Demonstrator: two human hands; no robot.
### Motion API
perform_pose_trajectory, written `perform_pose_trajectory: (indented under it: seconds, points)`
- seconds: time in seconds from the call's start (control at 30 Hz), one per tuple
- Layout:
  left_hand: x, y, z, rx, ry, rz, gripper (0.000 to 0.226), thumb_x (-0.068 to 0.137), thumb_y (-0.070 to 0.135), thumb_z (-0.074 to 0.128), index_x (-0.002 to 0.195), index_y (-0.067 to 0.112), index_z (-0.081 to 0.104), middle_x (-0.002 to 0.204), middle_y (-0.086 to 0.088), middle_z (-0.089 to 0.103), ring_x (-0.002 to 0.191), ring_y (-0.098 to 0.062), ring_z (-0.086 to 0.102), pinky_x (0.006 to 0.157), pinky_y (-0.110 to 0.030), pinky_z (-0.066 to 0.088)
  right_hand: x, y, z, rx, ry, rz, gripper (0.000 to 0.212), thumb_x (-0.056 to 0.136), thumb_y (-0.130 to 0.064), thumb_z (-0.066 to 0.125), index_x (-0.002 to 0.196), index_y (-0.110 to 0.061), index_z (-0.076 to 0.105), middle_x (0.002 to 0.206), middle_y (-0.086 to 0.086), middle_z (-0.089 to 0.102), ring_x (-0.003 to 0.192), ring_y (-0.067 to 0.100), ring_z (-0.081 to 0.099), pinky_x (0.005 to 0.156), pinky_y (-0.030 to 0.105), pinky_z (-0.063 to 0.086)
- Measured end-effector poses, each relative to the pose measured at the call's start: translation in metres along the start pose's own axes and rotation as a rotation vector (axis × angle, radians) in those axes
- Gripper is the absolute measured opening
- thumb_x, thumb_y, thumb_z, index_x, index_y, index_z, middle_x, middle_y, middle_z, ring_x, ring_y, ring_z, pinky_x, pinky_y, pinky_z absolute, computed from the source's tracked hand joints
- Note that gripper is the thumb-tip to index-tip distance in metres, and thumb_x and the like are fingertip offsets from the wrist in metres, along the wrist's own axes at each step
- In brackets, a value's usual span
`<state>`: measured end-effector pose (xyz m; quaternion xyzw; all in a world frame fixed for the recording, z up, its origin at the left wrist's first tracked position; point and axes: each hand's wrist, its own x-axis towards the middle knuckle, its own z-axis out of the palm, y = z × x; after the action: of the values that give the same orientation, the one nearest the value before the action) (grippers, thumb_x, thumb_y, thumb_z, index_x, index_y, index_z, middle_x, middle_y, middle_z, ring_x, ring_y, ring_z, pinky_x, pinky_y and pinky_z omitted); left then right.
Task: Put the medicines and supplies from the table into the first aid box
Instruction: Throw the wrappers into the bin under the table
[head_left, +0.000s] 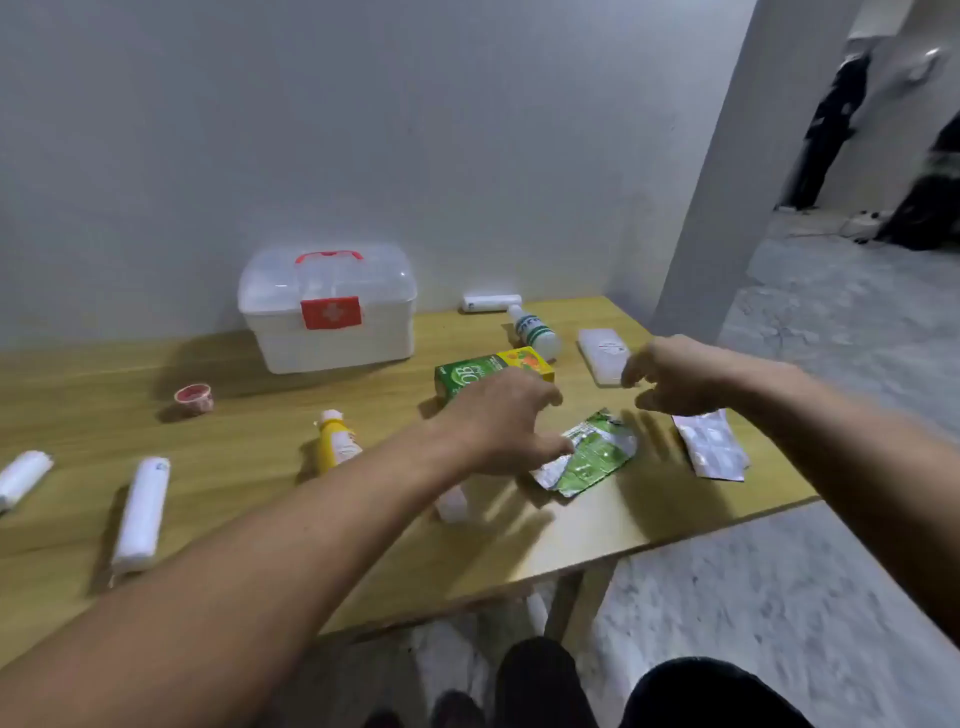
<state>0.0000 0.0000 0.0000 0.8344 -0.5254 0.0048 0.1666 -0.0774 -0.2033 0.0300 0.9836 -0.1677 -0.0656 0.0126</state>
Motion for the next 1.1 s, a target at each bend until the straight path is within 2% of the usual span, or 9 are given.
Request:
perform_pose_trajectory:
  seconds: [0.13, 0.23, 0.37, 0.43, 0.5, 0.63, 0.8, 0.97, 1.1]
  points:
    - [0.001, 0.035, 0.024, 0.068, -0.165, 0.033, 0.07, 0.076, 0.065, 0.059, 0.123, 0.013, 0.058, 0.132, -0.005, 0.056, 0.121, -0.026, 0.05, 0.1, -0.041, 0.043, -0.034, 0.023, 0.025, 0.048, -0.096, 0.129, 0.046, 0.091, -0.039, 0.055, 0.13, -0.013, 0.054, 0.128, 0.011, 0.059, 0.115, 0.03, 0.054, 0.087, 0.032, 0.041]
    - [0.002, 0.048, 0.042, 0.092, -0.316, -0.022, 0.09, 0.071, 0.077, 0.053, 0.131, 0.011, 0.049, 0.146, -0.009, 0.042, 0.133, -0.028, 0.04, 0.107, -0.042, 0.037, -0.061, 0.035, 0.042, 0.115, -0.169, 0.111, 0.061, 0.083, -0.065, 0.049, 0.092, -0.004, 0.052, 0.086, 0.008, 0.056, 0.082, 0.027, 0.052, 0.067, 0.036, 0.037]
    - [-0.007, 0.064, 0.056, 0.145, -0.352, 0.038, 0.108, 0.063, 0.077, 0.061, 0.144, 0.012, 0.032, 0.158, -0.005, 0.024, 0.144, -0.02, 0.023, 0.114, -0.038, 0.031, -0.111, 0.05, 0.061, 0.173, -0.099, 0.012, 0.066, 0.061, -0.064, 0.075, 0.086, -0.014, 0.039, 0.076, -0.007, 0.041, 0.069, 0.019, 0.042, 0.059, 0.034, 0.036]
    - [-0.009, 0.072, 0.064, 0.216, -0.285, 0.104, 0.087, 0.068, 0.064, 0.066, 0.134, 0.013, 0.04, 0.151, -0.003, 0.035, 0.138, -0.022, 0.033, 0.105, -0.039, 0.042, -0.128, 0.057, 0.078, 0.051, 0.03, 0.003, 0.048, 0.069, -0.043, 0.078, 0.094, -0.018, 0.046, 0.086, -0.008, 0.052, 0.076, 0.024, 0.051, 0.06, 0.038, 0.037]
    - [-0.01, 0.085, 0.072, 0.275, -0.218, 0.162, 0.054, 0.077, 0.036, 0.063, 0.124, 0.013, 0.047, 0.143, -0.003, 0.045, 0.132, -0.025, 0.042, 0.092, -0.04, 0.05, -0.143, 0.066, 0.097, -0.112, 0.249, 0.008, 0.024, 0.085, -0.017, 0.059, 0.108, -0.021, 0.052, 0.106, -0.007, 0.062, 0.083, 0.028, 0.058, 0.055, 0.035, 0.031]
    - [-0.012, 0.126, 0.088, 0.244, -0.096, 0.304, 0.037, 0.077, 0.008, 0.049, 0.112, 0.016, 0.058, 0.127, 0.001, 0.059, 0.112, -0.028, 0.055, 0.071, -0.036, 0.046, -0.182, 0.087, 0.128, 0.067, 0.498, 0.006, 0.041, 0.077, 0.006, 0.058, 0.107, -0.02, 0.069, 0.098, 0.001, 0.072, 0.075, 0.032, 0.065, 0.054, 0.028, 0.039]
    - [-0.013, 0.185, 0.129, 0.049, -0.045, 0.335, 0.036, 0.08, -0.004, 0.048, 0.108, 0.01, 0.066, 0.094, -0.003, 0.044, 0.081, -0.022, 0.043, 0.071, -0.04, 0.049, -0.223, 0.117, 0.164, 0.361, 0.446, 0.237, 0.03, 0.075, 0.005, 0.058, 0.095, -0.011, 0.074, 0.08, 0.008, 0.059, 0.075, 0.03, 0.057, 0.064, 0.033, 0.044]
    - [-0.005, 0.203, 0.204, 0.004, -0.258, 0.102, 0.008, 0.079, 0.0, 0.055, 0.079, 0.002, 0.063, 0.084, -0.013, 0.059, 0.084, -0.037, 0.061, 0.063, -0.038, 0.044, -0.24, 0.132, 0.225, 0.526, 0.356, 0.556, 0.009, 0.077, -0.014, 0.069, 0.086, -0.019, 0.072, 0.084, 0.008, 0.073, 0.084, 0.029, 0.064, 0.065, 0.027, 0.041]
    - [-0.003, 0.196, 0.268, -0.138, -0.381, -0.106, 0.019, 0.082, 0.02, 0.065, 0.071, 0.004, 0.066, 0.066, -0.01, 0.059, 0.063, -0.032, 0.059, 0.053, -0.031, 0.042, -0.24, 0.134, 0.282, 0.585, 0.253, 0.71, 0.013, 0.076, -0.012, 0.062, 0.065, -0.02, 0.059, 0.07, 0.008, 0.062, 0.078, 0.033, 0.059, 0.061, 0.029, 0.036]
